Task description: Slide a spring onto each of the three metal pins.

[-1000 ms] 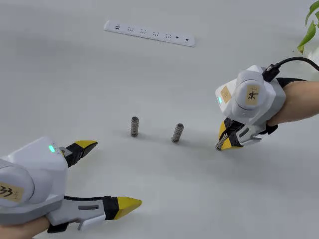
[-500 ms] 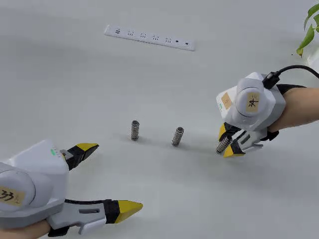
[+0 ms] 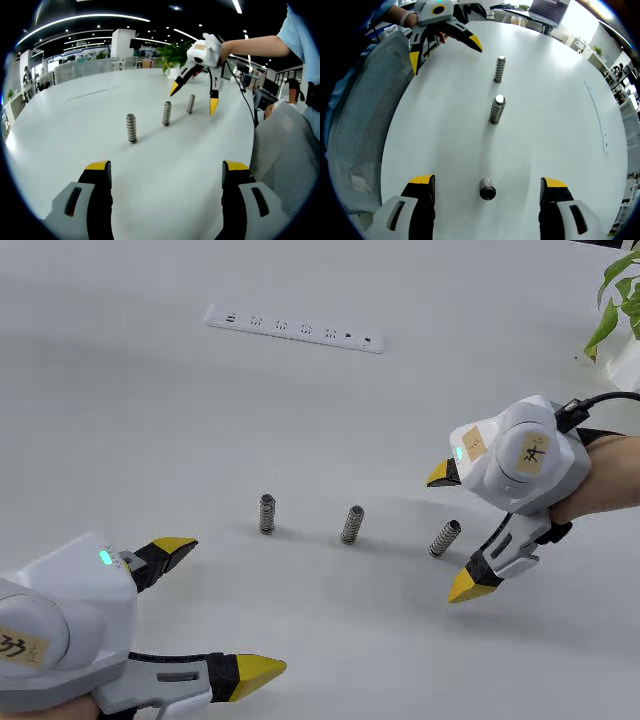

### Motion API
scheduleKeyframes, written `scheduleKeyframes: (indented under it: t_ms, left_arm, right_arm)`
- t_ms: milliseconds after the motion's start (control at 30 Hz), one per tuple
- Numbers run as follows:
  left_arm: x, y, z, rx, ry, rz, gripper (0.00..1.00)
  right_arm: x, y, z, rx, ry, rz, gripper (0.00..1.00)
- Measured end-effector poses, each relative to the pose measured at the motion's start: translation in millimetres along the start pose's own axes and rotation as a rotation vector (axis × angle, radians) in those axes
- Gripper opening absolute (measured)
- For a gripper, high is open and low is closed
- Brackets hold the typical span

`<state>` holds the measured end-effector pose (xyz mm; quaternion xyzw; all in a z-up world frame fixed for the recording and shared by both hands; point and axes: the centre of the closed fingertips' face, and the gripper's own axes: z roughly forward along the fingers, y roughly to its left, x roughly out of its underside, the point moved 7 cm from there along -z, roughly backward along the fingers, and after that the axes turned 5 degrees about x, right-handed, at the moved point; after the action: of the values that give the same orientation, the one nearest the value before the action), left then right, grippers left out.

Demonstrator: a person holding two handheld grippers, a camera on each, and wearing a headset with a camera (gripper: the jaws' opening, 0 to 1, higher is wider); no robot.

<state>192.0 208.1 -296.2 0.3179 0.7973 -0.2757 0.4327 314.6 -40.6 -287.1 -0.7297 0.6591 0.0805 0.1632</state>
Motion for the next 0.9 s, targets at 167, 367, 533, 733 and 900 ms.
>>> scheduleKeyframes:
  t_ms: [167,367,533,733,900]
  left_arm:
    - [-0.6,-0.1,-0.7,0.003,0.005,0.010,0.90]
    - [-1.8,0.7,-2.9,0.003,0.012,0.019,0.91]
    - [-3.1,1.3,-6.1,0.000,0.013,0.029,0.91]
    - [-3.5,0.6,-9.7,0.002,0.023,0.041,0.91]
    - [-6.7,1.5,-12.2,0.001,0.023,0.048,0.91]
  right_arm:
    - [0.7,3.4,-2.2,0.022,-0.033,0.040,0.92]
    - [3.2,15.8,-6.2,0.043,-0.086,0.113,0.99]
    - [7.4,29.3,-11.4,0.060,-0.128,0.175,0.99]
    - [15.8,41.7,-17.9,0.107,-0.164,0.252,0.99]
    - [21.7,51.0,-29.6,0.195,-0.274,0.353,0.99]
